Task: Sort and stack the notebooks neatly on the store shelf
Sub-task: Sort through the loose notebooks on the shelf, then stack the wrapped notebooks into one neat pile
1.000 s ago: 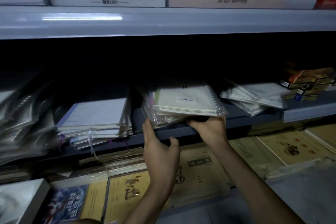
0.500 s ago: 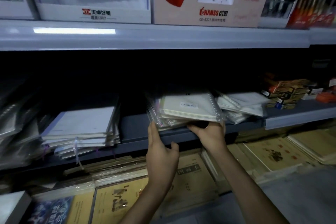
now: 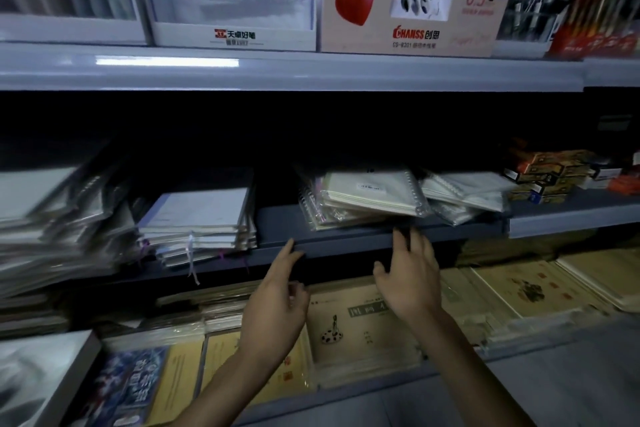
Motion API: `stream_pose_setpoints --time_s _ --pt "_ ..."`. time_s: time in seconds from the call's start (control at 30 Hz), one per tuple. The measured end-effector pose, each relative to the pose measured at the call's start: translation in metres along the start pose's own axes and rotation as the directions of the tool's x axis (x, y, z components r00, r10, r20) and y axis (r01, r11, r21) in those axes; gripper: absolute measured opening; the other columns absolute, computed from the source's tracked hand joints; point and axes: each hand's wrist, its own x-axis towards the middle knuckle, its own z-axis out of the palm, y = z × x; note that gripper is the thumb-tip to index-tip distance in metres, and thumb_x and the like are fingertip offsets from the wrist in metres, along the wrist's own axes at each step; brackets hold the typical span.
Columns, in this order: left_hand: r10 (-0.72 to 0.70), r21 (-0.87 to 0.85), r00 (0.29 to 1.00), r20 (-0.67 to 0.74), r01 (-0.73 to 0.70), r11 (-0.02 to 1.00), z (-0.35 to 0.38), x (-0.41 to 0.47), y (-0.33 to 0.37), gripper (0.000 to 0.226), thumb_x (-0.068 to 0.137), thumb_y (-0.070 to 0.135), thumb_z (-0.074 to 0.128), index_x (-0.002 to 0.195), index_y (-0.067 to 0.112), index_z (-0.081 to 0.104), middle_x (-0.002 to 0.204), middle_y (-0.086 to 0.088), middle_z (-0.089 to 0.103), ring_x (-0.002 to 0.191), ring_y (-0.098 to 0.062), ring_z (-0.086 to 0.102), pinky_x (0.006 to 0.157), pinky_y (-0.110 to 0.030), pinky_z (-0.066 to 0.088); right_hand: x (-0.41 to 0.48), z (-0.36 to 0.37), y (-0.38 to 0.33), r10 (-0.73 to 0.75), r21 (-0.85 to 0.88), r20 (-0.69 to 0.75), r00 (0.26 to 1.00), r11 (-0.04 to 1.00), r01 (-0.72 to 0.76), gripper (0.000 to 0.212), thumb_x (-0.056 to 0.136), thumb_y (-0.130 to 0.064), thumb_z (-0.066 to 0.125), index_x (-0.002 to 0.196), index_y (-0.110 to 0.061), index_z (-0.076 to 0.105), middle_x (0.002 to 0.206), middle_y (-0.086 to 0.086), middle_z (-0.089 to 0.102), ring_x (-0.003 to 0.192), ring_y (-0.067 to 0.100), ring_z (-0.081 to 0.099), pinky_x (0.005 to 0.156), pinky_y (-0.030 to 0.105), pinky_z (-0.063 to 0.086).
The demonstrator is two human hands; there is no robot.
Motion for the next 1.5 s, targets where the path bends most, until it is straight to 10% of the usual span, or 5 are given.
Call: stream_pose_setpoints --time_s 0.47,0.6,0.83,1.23,1.5 --pt "-0.091 0.078 0.977 -0.195 0.107 0.991 -0.066 -0.081 -0.026 0.060 0.102 0.023 0.060 0.158 0.027 0.039 0.154 0.007 0.048 0.130 -0.017 0.056 0.094 -0.033 0.051 -0.100 0.005 -0.095 -0.195 0.404 0.044 0.980 0.901 0.161 0.050 0.100 -0.028 0.059 0.148 -0.022 0.050 0.143 -0.001 0.055 0.125 0.017 0.056 0.100 0.032 0.050" --pt "-0.331 -0.156 0.899 -0.288 0.297 0.942 -0.096 -0.050 -0.029 0.079 0.100 0.028 0.065 0.165 0.021 0.023 0.160 0.000 0.042 0.125 -0.018 0.058 0.089 -0.030 0.046 -0.095 0.006 -0.133 -0.199 0.740 0.145 0.969 0.672 0.026 0.060 0.099 -0.023 0.065 0.154 -0.027 0.040 0.108 -0.012 0.072 0.090 0.002 0.069 0.085 0.025 0.057" --pt "-0.523 -0.557 0.841 -0.141 0.369 0.744 -0.110 -0.014 -0.051 0.085 0.099 0.012 0.064 0.168 0.021 0.016 0.094 -0.007 0.074 0.088 -0.026 0.072 0.081 -0.040 0.057 -0.060 0.025 -0.189 -0.123 0.894 0.421 0.899 0.225 -0.388 0.071 0.099 -0.007 0.063 0.160 -0.015 0.026 0.084 0.010 0.079 0.063 0.018 0.072 0.062 0.029 0.058" --pt "-0.376 -0.682 0.926 0.033 0.296 0.669 -0.100 -0.014 -0.047 0.090 0.100 -0.002 0.054 0.168 0.027 0.002 0.081 -0.009 0.079 0.070 -0.021 0.073 0.069 -0.024 0.057 -0.052 0.032 -0.178 -0.095 0.902 0.411 0.907 0.190 -0.388 0.068 0.095 0.002 0.058 0.156 -0.019 0.039 0.089 0.020 0.077 0.074 0.025 0.071 0.070 0.031 0.058" --pt "-0.369 -0.573 0.922 0.114 0.365 0.734 -0.120 0.005 -0.070 0.084 0.102 0.005 0.057 0.168 0.031 0.012 0.083 -0.012 0.079 0.072 -0.020 0.073 0.067 -0.026 0.055 -0.073 0.042 -0.170 -0.138 0.824 0.376 0.916 0.503 -0.262 0.087 0.096 -0.007 0.062 0.161 -0.042 0.018 0.085 0.009 0.079 0.081 0.027 0.076 0.078 0.038 0.060"
